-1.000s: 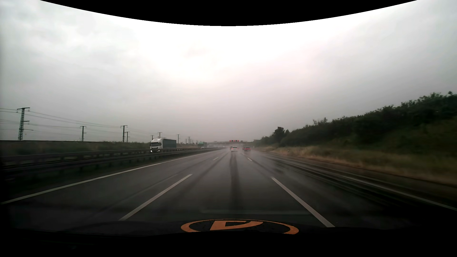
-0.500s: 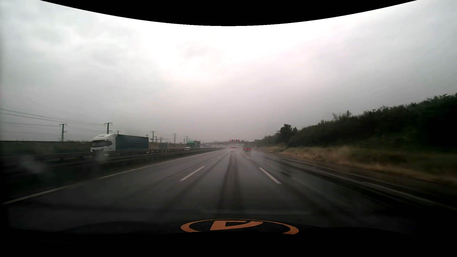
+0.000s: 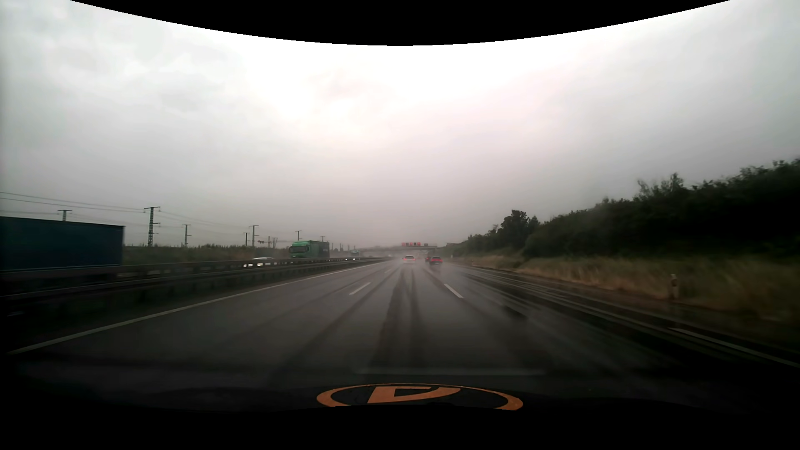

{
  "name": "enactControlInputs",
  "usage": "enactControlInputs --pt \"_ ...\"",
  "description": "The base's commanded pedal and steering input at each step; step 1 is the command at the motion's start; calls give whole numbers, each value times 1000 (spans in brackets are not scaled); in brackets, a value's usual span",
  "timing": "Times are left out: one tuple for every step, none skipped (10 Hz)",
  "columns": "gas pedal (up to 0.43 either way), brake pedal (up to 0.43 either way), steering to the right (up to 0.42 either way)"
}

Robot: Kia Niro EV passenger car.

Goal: Follow the waypoints while adhering to traffic rules and regulations

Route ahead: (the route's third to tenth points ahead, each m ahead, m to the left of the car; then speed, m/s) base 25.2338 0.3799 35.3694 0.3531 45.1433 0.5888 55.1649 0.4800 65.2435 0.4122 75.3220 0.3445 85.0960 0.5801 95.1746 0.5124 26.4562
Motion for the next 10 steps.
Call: enactControlInputs --pt "39 0 -2" --pt "39 0 -2" --pt "47 0 -2" --pt "47 0 -2" --pt "79 0 -2" --pt "87 0 -2" --pt "87 0 -2" --pt "87 0 -3" --pt "87 0 -3" --pt "87 0 -2"
